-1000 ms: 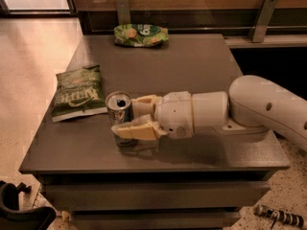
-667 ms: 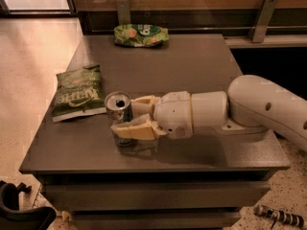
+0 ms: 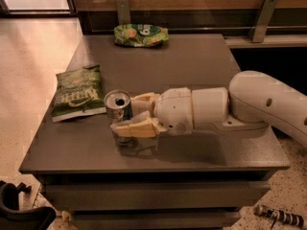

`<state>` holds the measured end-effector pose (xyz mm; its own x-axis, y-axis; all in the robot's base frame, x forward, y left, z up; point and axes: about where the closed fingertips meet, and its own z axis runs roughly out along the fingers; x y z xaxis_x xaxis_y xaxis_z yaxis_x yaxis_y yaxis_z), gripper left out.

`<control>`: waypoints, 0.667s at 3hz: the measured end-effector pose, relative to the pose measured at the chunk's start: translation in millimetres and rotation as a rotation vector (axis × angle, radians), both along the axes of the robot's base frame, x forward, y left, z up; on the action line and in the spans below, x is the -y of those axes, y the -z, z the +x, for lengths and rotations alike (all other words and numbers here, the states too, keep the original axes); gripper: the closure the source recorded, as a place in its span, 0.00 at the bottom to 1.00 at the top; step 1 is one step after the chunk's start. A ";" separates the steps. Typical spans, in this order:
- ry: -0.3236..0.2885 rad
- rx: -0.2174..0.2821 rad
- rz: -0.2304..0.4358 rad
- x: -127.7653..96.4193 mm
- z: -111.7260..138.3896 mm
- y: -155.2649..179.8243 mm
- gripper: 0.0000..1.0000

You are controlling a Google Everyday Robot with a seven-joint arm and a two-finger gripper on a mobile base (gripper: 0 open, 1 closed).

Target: Move redbull can near green rice chip bag

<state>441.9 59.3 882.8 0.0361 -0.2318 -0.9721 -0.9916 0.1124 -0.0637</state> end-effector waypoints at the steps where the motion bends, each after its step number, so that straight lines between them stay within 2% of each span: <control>1: -0.014 -0.033 -0.008 10.6 23.5 -2.8 1.00; 2: 0.043 -0.098 -0.037 36.1 94.0 -15.0 1.00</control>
Offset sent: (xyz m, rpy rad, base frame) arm 0.2196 -0.0882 0.0804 -0.0352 0.0966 -0.1822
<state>535.8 23.1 897.8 -0.0693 -0.2664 -0.9614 -0.9876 0.1542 0.0285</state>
